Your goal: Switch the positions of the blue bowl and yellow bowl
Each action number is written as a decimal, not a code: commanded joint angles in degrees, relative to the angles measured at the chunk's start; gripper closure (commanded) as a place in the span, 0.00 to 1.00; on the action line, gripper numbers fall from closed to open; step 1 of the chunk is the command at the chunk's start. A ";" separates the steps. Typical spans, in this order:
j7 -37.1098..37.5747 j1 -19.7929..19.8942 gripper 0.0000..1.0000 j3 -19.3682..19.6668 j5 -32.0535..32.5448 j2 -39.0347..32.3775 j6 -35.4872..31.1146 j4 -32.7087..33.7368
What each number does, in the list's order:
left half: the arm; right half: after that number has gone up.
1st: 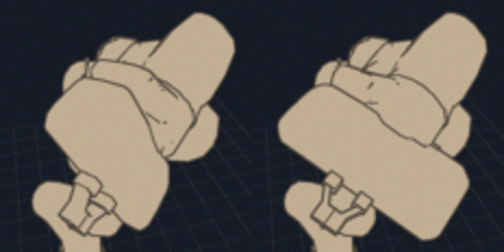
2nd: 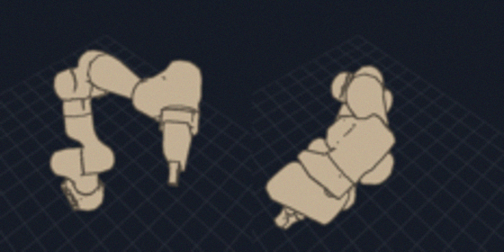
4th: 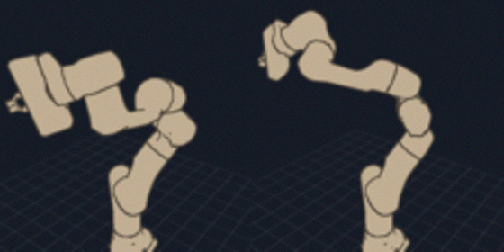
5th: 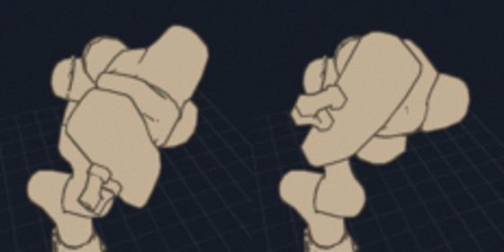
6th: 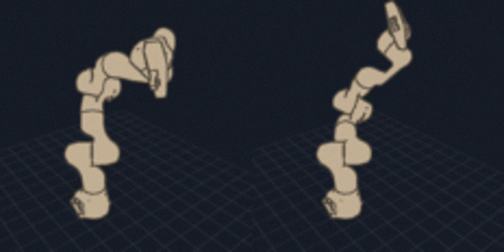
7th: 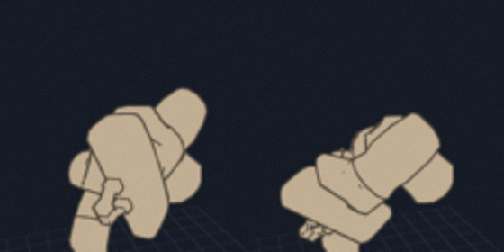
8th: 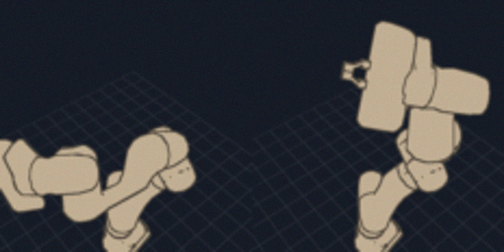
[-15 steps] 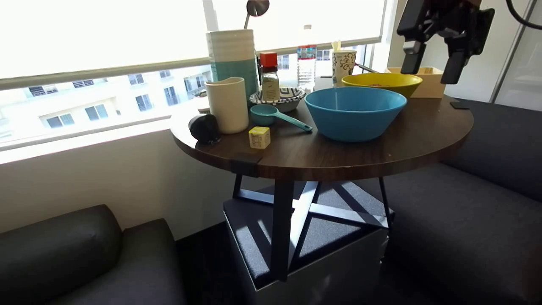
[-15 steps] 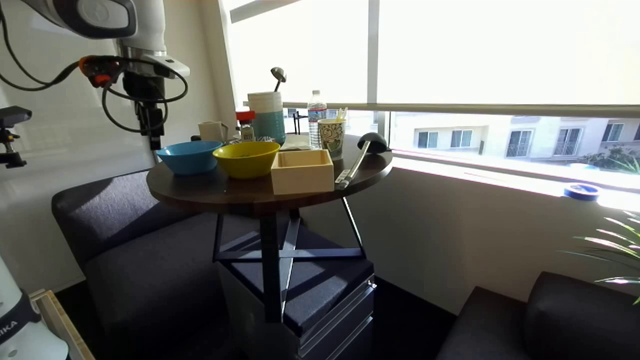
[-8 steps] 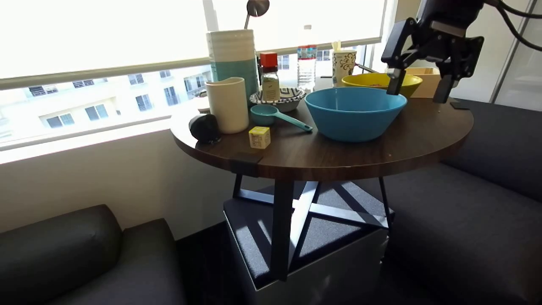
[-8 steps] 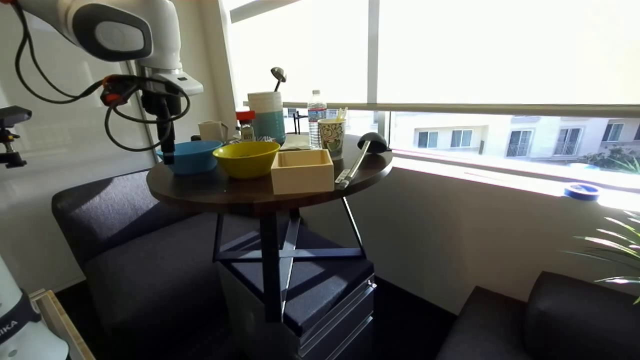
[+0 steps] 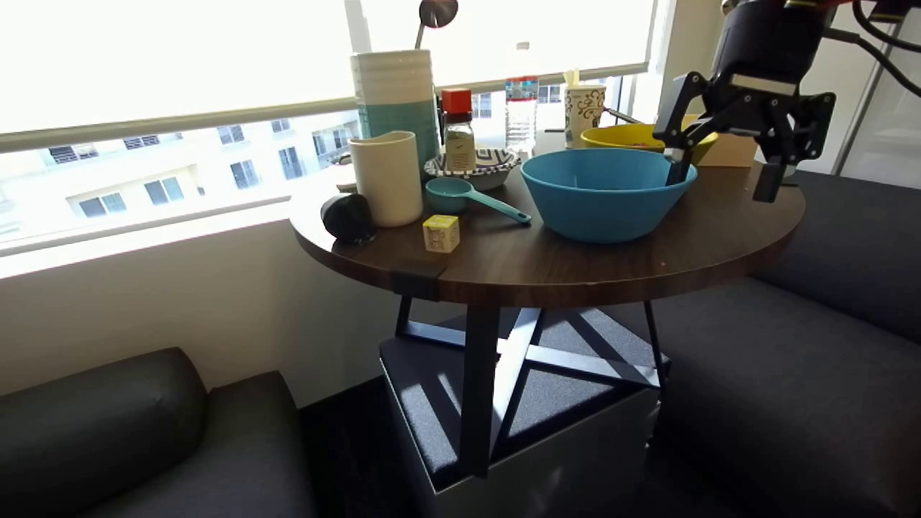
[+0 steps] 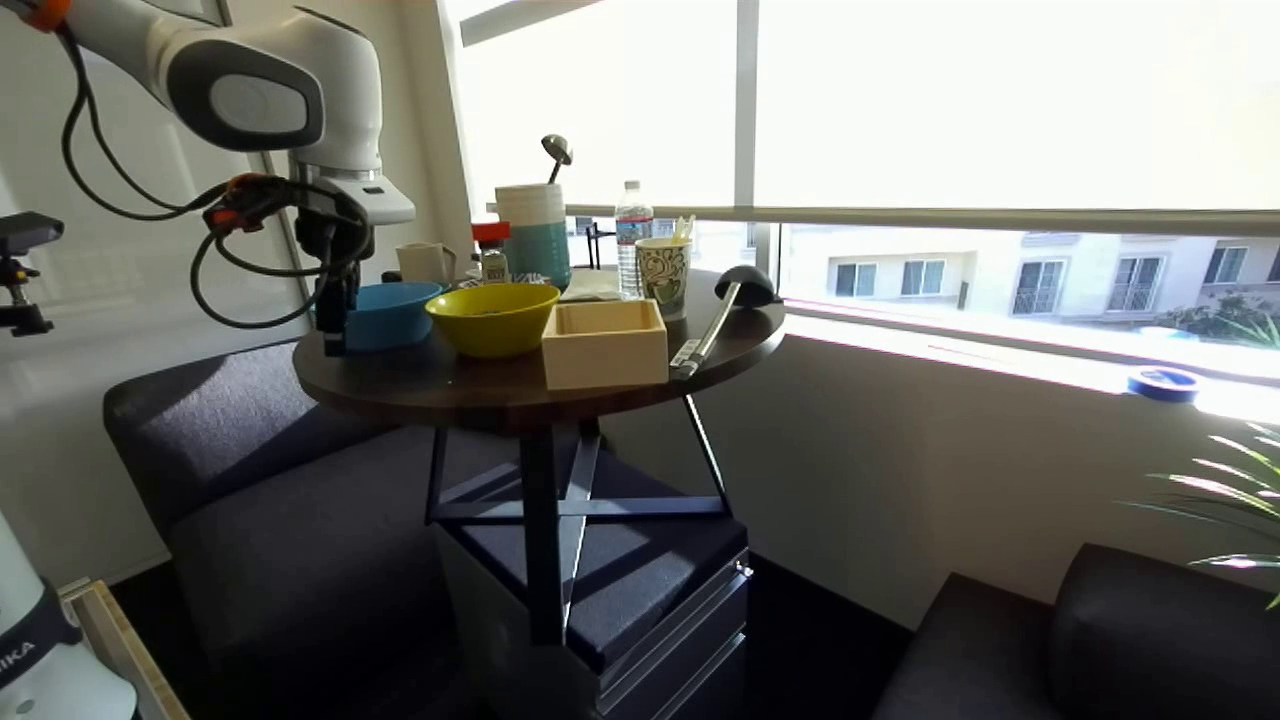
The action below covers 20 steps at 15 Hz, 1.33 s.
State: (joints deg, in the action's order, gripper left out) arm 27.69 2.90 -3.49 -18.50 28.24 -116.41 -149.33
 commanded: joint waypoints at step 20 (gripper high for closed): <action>12.57 7.68 0.00 0.78 6.80 6.37 10.28 -2.81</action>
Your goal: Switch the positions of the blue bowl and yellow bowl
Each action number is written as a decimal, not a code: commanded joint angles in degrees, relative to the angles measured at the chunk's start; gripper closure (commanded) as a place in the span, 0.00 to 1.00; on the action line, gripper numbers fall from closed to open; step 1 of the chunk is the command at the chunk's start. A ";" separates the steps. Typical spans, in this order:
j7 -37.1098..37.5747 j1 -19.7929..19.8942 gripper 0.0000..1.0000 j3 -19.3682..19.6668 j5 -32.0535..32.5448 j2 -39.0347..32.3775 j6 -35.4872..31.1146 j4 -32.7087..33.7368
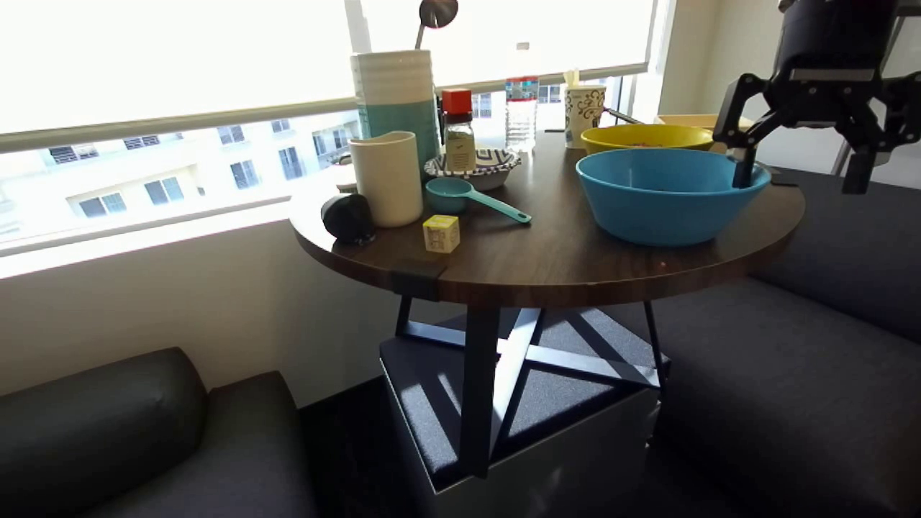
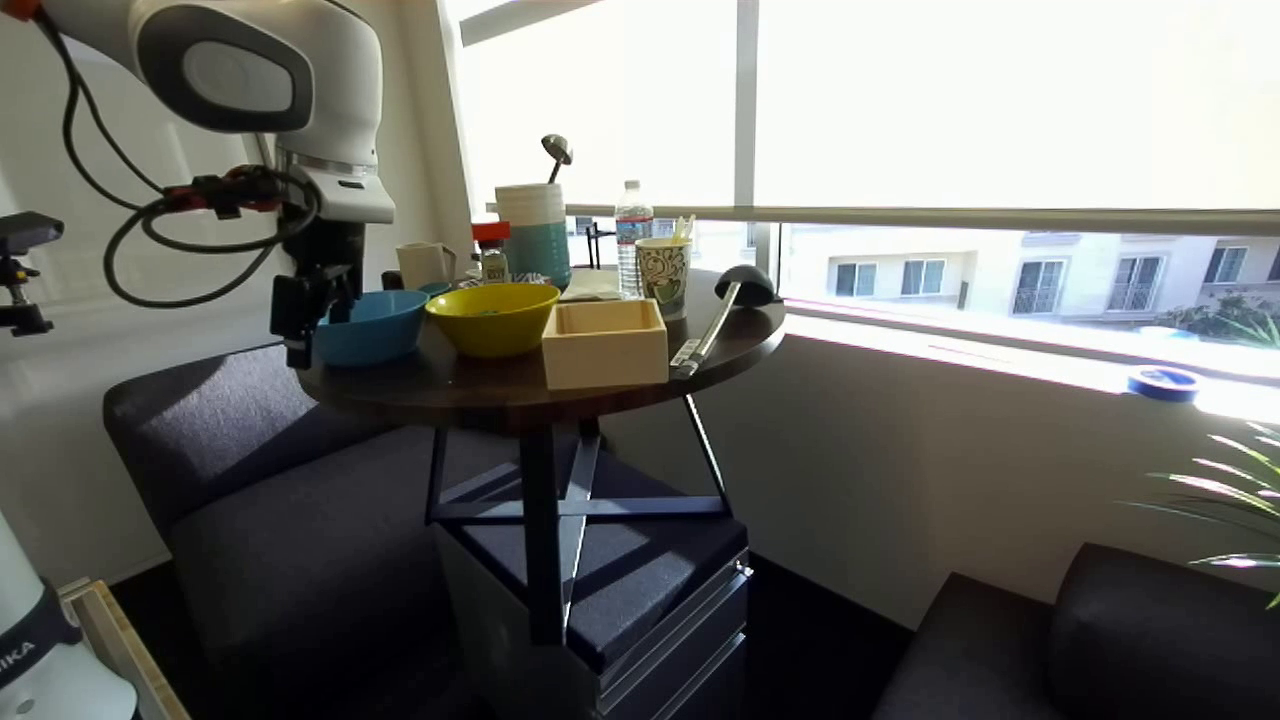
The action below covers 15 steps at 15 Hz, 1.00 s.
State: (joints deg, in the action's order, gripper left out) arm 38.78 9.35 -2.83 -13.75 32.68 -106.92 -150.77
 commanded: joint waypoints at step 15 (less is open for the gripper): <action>5.86 1.70 0.00 -5.38 12.27 8.02 -4.10 -1.25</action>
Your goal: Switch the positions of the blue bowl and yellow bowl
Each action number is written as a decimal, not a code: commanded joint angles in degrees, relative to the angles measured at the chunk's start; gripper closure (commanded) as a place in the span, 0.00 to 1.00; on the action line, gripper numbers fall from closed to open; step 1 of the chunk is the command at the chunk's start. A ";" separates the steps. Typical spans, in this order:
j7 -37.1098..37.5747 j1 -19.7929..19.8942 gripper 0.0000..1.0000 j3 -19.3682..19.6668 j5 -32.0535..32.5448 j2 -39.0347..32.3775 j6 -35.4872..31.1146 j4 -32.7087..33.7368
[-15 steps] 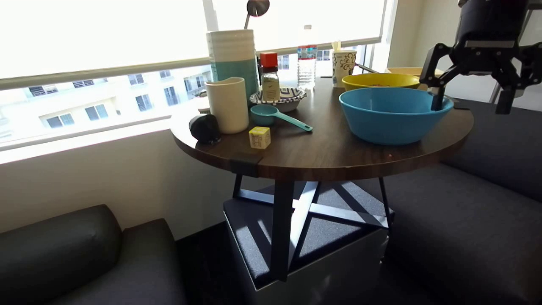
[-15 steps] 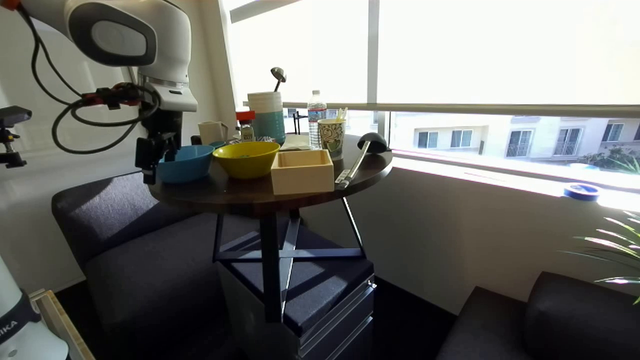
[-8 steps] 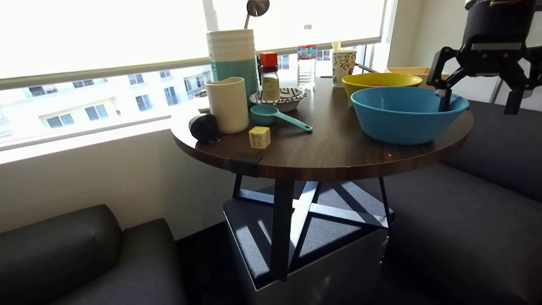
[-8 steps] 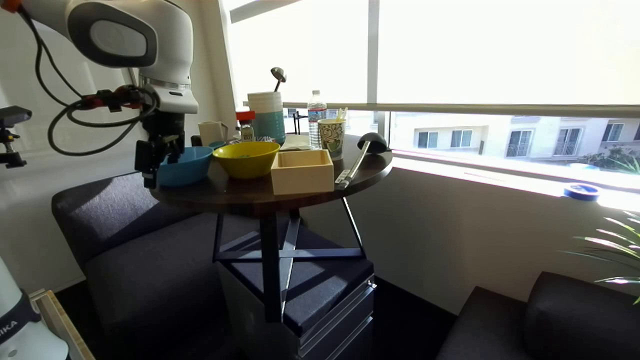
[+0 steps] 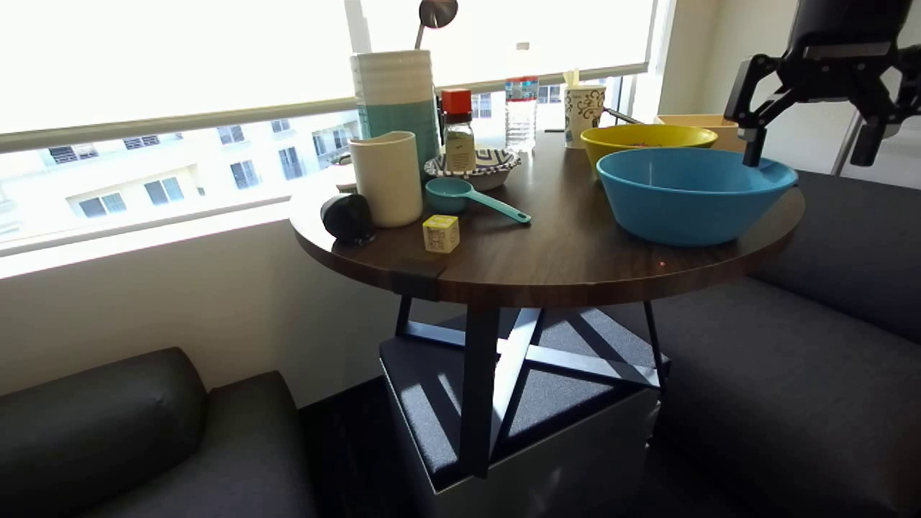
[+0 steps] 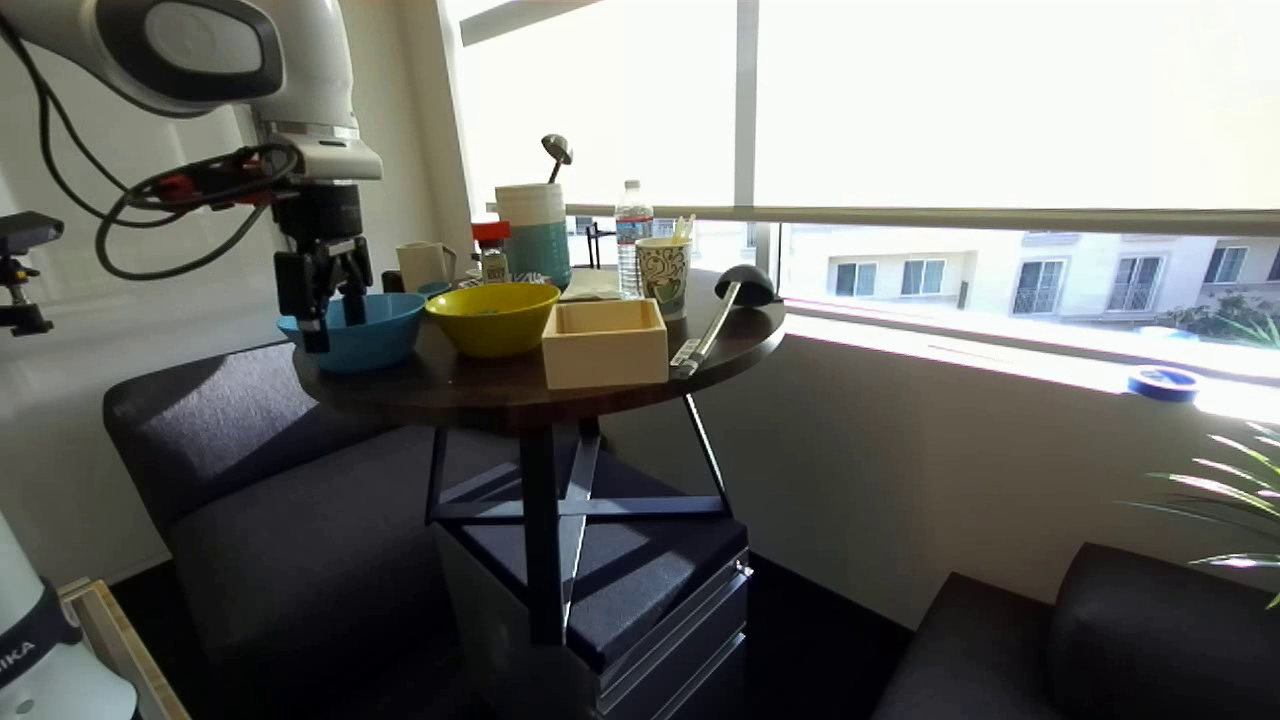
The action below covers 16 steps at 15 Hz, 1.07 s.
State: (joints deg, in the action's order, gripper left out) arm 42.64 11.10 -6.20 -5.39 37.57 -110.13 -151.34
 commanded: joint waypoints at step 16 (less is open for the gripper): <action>-26.70 -6.09 0.00 1.44 13.87 -0.92 -15.69 11.09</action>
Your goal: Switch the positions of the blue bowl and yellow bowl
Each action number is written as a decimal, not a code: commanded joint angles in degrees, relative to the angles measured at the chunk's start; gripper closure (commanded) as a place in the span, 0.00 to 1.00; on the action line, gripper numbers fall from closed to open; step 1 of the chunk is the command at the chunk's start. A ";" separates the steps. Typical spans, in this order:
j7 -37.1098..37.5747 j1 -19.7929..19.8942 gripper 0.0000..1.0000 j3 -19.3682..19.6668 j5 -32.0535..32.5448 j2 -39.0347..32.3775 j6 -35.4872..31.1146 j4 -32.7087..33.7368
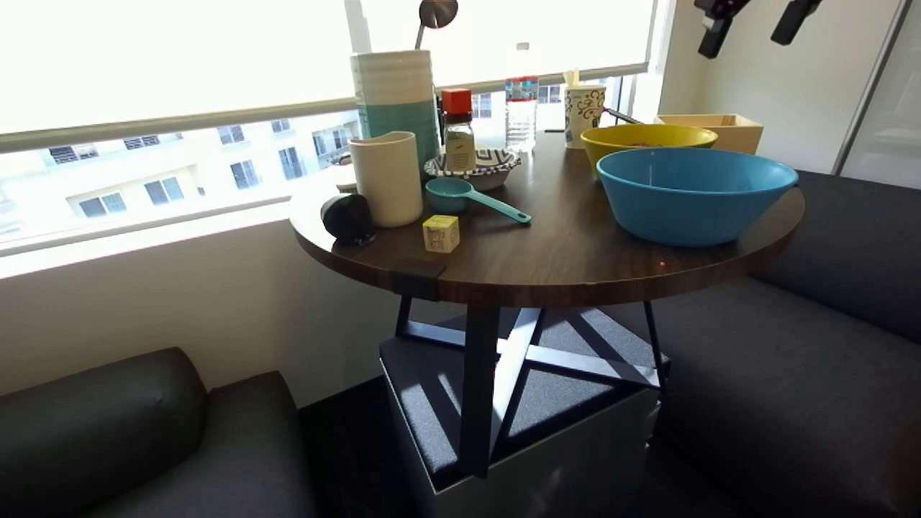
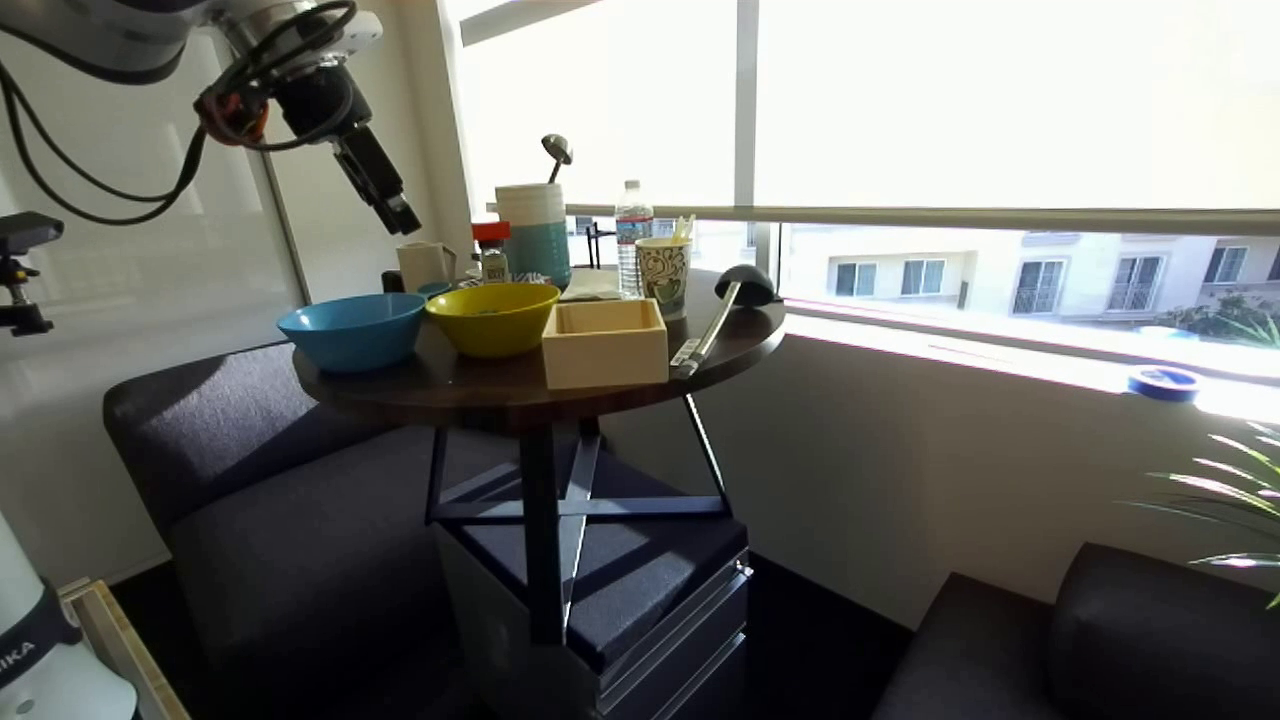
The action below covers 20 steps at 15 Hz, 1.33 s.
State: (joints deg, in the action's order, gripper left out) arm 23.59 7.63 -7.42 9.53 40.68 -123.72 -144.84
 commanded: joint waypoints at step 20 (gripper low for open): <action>-33.78 -10.54 0.00 10.17 -22.70 -36.58 2.36 21.39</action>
State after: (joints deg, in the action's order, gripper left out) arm -7.89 -3.45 3.69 -10.79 6.51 -124.31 -126.23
